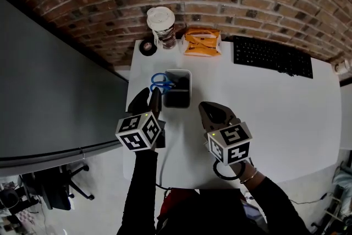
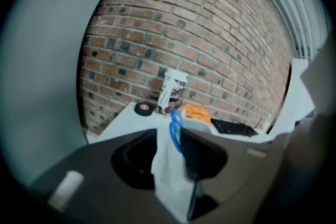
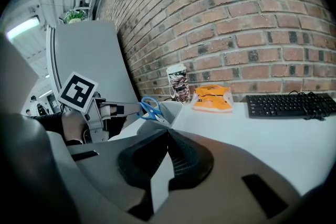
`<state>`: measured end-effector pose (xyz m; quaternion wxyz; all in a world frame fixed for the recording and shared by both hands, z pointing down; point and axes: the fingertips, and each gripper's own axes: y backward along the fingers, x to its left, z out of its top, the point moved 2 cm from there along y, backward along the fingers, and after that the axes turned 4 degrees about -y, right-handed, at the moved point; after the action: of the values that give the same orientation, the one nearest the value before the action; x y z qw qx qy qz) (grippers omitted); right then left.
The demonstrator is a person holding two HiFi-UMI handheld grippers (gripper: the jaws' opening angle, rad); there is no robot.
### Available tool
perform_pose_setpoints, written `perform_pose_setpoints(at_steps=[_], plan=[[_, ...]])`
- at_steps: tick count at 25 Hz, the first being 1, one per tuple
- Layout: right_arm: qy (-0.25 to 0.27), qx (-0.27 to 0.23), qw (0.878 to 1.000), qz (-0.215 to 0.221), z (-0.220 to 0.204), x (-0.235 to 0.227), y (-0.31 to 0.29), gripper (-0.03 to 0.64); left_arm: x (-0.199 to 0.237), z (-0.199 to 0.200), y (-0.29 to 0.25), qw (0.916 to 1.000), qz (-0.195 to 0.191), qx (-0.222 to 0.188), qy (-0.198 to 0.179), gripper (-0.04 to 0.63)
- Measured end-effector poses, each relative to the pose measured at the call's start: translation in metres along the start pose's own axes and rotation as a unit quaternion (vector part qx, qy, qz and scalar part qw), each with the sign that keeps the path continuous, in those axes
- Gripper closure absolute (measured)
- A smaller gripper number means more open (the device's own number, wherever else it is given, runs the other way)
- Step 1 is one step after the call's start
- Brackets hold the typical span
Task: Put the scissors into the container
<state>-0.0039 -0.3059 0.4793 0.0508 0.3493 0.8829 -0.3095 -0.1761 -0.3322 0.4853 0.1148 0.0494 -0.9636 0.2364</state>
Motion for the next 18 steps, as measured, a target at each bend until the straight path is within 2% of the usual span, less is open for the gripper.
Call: perform_pose_setpoints(at_steps=[18], plan=[[0.006, -0.007, 1.0, -0.005, -0.015, 0.028, 0.016, 0.607, 0.001, -0.027, 0.044, 0.9999, -0.01, 0.004, 0.011, 0.476]])
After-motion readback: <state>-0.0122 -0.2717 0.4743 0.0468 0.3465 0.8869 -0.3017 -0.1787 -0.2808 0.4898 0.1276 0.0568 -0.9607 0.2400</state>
